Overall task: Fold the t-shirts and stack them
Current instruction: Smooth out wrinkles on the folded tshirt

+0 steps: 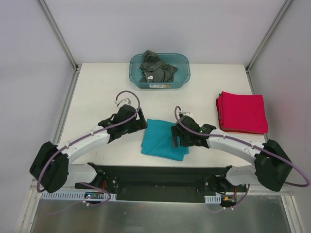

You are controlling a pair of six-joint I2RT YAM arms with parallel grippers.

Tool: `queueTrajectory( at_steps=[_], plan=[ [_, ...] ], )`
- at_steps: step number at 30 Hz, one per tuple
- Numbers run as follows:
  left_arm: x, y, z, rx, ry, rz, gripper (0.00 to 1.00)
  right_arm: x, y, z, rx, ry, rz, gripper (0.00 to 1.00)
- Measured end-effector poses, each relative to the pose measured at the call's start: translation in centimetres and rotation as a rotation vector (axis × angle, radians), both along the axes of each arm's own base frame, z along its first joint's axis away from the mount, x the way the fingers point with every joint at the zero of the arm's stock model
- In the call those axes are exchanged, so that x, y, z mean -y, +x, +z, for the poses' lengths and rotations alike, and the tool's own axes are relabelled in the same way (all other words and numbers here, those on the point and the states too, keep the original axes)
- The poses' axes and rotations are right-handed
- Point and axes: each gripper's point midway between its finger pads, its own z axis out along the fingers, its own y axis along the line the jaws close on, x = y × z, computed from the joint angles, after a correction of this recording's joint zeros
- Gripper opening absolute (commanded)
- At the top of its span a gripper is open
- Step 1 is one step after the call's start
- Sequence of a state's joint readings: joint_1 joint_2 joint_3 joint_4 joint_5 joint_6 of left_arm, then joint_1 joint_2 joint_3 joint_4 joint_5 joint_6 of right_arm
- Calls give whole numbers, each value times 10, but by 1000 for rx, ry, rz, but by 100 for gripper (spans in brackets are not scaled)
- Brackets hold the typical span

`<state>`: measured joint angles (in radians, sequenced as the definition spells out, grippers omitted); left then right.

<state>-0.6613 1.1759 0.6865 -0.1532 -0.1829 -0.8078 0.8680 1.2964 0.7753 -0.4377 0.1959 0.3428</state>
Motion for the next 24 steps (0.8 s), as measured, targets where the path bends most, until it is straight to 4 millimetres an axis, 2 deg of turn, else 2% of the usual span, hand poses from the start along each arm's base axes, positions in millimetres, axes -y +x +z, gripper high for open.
queueTrajectory(
  at_steps=[5,9,12,14,15,19,22,24],
  plan=[
    [11,11,-26,-74,51,-54,89,1,-10,-23,-44,-10,-37,71],
    [16,19,-33,-97,54,-71,84,-3,-10,-33,-56,7,-60,29],
    [16,20,-35,-106,48,-74,81,-7,-10,-35,-61,27,-79,11],
    [16,21,-35,-105,45,-70,79,-9,-9,-34,-57,39,-75,7],
    [16,22,-35,-104,42,-71,78,-11,-8,-33,-54,47,-73,0],
    [17,23,-34,-100,34,-73,77,-20,-4,-19,-22,122,-56,0],
    [17,22,-35,-100,32,-73,78,-30,1,-2,28,263,-34,0],
    [17,20,-36,-105,30,-73,77,-35,4,2,50,360,-20,0]
  ],
)
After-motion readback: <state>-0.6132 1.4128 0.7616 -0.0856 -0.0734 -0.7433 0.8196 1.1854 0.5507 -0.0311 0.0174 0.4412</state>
